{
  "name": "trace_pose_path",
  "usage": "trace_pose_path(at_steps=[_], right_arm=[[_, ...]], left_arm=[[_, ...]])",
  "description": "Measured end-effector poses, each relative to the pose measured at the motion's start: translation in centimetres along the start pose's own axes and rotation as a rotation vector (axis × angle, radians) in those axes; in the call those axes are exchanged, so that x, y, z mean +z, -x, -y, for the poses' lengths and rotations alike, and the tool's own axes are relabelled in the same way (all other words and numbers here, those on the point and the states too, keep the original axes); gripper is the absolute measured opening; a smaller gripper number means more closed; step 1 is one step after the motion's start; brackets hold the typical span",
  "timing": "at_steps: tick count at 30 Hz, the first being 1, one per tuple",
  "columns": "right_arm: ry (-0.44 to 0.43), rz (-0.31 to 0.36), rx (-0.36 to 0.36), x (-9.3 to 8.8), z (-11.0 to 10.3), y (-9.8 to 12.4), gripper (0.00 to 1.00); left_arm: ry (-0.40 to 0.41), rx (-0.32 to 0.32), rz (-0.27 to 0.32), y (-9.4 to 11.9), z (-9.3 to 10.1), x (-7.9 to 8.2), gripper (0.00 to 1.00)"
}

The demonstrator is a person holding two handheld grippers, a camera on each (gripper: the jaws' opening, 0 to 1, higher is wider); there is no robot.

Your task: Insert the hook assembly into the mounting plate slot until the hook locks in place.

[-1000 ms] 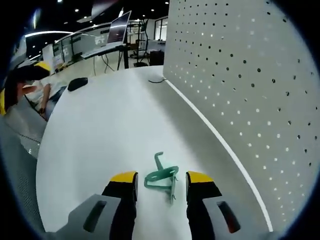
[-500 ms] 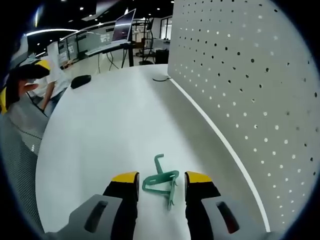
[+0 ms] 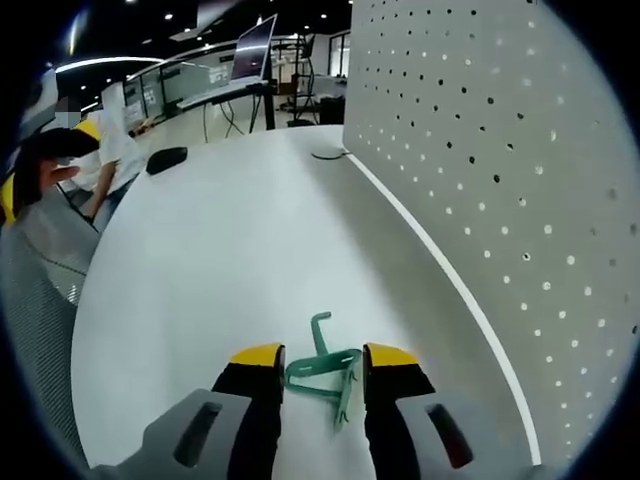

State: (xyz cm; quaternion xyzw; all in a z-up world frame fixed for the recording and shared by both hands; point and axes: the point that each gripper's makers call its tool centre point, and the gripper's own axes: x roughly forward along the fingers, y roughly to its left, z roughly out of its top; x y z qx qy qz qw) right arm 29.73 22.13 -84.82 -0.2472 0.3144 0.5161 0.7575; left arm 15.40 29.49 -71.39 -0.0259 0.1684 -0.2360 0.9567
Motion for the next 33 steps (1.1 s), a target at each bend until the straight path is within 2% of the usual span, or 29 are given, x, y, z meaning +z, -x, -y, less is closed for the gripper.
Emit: trace_pose_path(at_steps=[11, 15, 17, 19, 21, 27, 33], right_arm=[[-0.006, 0.005, 0.0, 0.1, 0.1, 0.0, 0.29], [-0.018, 0.02, -0.001, 0.4, 0.0, 0.3, 0.19], [-0.021, 0.016, 0.001, 0.3, -0.1, 0.2, 0.22], [-0.045, 0.008, 0.009, 0.2, -0.4, 0.1, 0.3], [-0.02, 0.019, 0.013, 0.5, -0.6, 0.1, 0.26], [-0.019, 0.032, 0.025, 1.4, -1.2, 0.1, 0.23], [-0.017, 0.025, 0.032, 1.4, -1.4, -0.1, 0.2]], left_arm=[[0.002, 0.003, 0.001, 0.0, -0.1, 0.0, 0.5], [0.003, 0.003, 0.002, -0.1, -0.1, 0.1, 0.5], [0.003, 0.002, 0.002, -0.1, -0.1, 0.0, 0.5], [0.002, 0.001, 0.003, -0.1, -0.1, 0.1, 0.5], [0.003, 0.003, 0.003, 0.0, -0.1, 0.0, 0.5], [0.004, 0.002, 0.003, 0.0, -0.2, 0.0, 0.5], [0.005, 0.003, 0.004, 0.0, -0.2, 0.1, 0.5]])
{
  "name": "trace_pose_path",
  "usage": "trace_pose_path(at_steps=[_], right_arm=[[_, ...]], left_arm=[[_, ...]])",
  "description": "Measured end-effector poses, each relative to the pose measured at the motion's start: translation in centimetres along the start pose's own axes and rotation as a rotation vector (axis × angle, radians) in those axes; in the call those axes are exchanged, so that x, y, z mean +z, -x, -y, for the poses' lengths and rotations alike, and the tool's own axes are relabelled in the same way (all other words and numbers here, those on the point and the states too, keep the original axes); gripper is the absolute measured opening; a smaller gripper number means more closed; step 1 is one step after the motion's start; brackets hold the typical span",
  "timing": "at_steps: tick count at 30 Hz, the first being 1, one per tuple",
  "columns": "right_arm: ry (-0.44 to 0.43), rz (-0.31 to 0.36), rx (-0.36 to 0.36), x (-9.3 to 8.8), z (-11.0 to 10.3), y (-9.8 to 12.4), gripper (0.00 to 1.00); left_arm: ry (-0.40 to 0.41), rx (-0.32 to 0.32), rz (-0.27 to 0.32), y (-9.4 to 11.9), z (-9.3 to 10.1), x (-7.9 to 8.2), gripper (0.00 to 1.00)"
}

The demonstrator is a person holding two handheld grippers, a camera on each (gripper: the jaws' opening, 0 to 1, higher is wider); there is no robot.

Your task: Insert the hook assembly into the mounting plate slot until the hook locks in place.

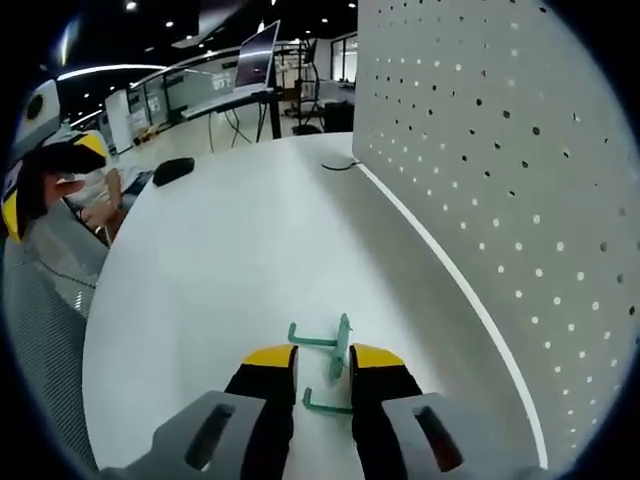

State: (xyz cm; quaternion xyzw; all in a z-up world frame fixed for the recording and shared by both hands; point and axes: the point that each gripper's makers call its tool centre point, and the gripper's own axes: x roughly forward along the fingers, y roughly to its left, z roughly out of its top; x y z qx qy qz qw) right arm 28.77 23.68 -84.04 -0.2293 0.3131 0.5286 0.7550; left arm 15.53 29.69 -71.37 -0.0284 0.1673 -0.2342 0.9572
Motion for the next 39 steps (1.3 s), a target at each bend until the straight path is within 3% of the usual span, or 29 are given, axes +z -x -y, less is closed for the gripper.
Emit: trace_pose_path(at_steps=[17, 25, 39], right_arm=[[-0.002, -0.01, -0.06, -0.2, 1.1, 0.2, 0.02], [-0.016, -0.008, -0.075, -0.3, 1.3, 0.2, 0.01], [-0.153, 0.042, -0.072, 0.0, 1.2, 0.5, 0.0]], left_arm=[[0.002, -0.003, 0.001, 0.0, 0.0, 0.0, 0.5], [0.0, -0.006, 0.0, 0.0, 0.1, 0.0, 0.5], [-0.001, -0.007, 0.0, 0.0, 0.2, 0.0, 0.49]])
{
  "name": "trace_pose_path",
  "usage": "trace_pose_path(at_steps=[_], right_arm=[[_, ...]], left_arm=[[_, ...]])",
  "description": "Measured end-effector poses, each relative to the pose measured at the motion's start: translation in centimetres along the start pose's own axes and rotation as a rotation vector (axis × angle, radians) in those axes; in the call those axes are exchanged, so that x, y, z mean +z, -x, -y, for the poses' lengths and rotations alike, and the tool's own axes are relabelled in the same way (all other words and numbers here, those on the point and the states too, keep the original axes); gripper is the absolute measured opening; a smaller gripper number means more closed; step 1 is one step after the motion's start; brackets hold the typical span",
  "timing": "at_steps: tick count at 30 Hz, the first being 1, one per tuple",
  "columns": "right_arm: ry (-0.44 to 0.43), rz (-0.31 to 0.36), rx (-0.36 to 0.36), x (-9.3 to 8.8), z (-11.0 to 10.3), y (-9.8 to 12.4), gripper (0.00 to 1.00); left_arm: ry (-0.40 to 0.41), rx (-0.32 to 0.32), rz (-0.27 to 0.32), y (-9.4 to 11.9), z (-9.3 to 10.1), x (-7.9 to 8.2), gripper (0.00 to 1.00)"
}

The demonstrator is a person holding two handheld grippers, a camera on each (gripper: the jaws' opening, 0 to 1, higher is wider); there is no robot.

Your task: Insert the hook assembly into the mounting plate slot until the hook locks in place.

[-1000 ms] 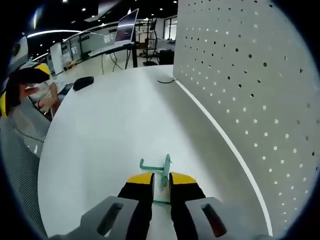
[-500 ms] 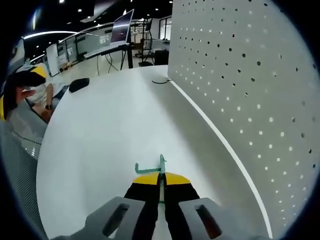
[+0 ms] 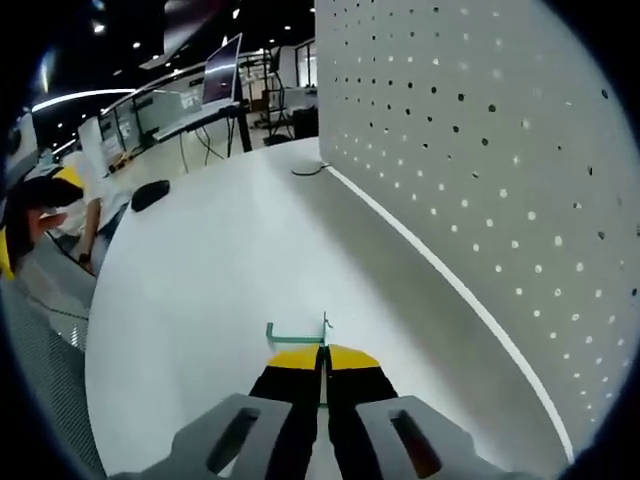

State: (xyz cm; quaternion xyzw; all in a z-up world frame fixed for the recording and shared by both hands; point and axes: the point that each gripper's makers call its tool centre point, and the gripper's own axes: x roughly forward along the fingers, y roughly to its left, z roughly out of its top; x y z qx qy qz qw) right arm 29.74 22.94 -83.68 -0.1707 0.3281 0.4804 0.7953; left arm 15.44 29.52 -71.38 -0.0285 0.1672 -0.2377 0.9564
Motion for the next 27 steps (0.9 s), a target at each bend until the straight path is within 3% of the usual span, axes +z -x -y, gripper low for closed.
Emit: trace_pose_path(at_steps=[14, 20, 27], right_arm=[[-0.034, 0.003, 0.017, 0.0, -1.1, 0.2, 0.0], [-0.082, 0.035, 0.029, 0.6, -1.4, 0.4, 0.0], [-0.08, 0.046, 0.035, 0.9, -2.1, 0.7, 0.0]], left_arm=[[-0.003, -0.006, 0.0, 0.0, 0.2, 0.0, 0.48], [0.0, -0.004, 0.004, 0.0, 0.1, 0.2, 0.48], [0.005, -0.002, 0.004, 0.0, 0.0, 0.2, 0.48]])
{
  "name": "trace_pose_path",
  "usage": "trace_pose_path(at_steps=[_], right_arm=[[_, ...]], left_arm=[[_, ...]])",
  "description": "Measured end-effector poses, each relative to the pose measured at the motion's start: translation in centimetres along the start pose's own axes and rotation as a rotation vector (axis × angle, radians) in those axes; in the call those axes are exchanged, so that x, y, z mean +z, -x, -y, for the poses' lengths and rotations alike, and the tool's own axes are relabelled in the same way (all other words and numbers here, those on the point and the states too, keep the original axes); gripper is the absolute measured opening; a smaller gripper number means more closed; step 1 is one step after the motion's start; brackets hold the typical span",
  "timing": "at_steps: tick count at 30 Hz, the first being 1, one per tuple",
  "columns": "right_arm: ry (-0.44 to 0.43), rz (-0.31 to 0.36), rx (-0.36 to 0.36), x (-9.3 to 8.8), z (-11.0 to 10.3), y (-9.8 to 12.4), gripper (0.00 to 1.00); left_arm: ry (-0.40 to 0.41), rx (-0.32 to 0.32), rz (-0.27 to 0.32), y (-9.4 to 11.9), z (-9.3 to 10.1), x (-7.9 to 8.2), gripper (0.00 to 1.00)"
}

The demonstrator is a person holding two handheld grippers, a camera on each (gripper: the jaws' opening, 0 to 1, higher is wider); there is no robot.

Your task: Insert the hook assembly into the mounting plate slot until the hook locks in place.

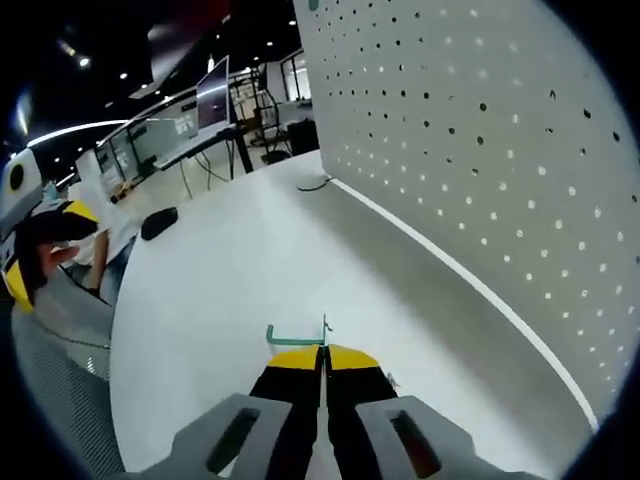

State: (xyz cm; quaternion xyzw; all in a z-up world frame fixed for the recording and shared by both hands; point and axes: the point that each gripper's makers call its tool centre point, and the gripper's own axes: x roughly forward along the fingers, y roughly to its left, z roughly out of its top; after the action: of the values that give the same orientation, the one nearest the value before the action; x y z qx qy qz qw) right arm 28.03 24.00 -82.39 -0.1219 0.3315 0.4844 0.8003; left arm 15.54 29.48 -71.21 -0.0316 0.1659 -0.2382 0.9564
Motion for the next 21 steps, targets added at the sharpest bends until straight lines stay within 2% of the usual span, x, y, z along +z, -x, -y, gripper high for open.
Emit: trace_pose_path(at_steps=[5, 13, 21], right_arm=[[-0.003, 0.017, 0.001, 0.5, -0.4, 0.5, 0.0], [-0.012, 0.089, -0.011, 2.2, -1.1, 2.2, 0.0], [-0.036, 0.228, -0.026, 5.7, -2.2, 5.2, 0.0]], left_arm=[[0.004, 0.0, 0.0, 0.0, 0.0, 0.1, 0.47], [0.022, 0.004, 0.028, 0.3, -0.2, 1.1, 0.46], [0.036, -0.005, 0.069, 0.3, 0.0, 3.2, 0.45]])
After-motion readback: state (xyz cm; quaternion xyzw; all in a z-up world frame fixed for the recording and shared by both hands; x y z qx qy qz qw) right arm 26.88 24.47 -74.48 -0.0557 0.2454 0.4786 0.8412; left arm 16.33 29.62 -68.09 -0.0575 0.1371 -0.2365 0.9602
